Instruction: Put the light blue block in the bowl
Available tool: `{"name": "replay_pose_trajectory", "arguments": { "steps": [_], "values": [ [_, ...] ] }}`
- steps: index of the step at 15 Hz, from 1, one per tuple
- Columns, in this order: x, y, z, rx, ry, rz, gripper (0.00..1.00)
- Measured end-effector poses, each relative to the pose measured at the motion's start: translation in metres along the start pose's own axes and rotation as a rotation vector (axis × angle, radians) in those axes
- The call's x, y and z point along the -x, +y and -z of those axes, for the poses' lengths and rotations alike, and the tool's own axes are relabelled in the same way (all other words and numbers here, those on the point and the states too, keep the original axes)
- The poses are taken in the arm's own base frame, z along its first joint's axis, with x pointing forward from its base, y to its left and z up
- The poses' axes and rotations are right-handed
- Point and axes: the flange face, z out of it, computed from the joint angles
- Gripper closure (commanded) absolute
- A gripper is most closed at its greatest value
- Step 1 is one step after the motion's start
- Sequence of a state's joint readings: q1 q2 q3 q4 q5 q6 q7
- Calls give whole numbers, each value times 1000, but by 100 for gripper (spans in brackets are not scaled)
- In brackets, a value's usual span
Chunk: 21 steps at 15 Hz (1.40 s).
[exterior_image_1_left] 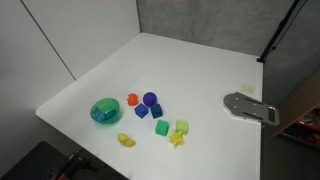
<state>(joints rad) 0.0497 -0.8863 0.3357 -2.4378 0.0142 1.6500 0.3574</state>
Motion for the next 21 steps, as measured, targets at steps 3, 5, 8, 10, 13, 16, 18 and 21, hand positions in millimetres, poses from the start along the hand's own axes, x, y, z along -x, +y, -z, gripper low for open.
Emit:
{"name": "replay_pose_trajectory", "arguments": {
  "steps": [3, 5, 8, 10, 13, 16, 18, 21],
  "values": [
    [0, 0, 0, 0, 0, 0, 0],
    [0, 0, 0, 0, 0, 0, 0],
    [0, 0, 0, 0, 0, 0, 0],
    [0, 0, 0, 0, 0, 0, 0],
    [-2, -1, 0, -3, 2, 1, 0],
    [-17, -5, -1, -21, 13, 7, 0],
    [-36, -9, -4, -44, 18, 11, 0],
    [-73, -15, -14, -82, 1, 12, 0]
  ]
}}
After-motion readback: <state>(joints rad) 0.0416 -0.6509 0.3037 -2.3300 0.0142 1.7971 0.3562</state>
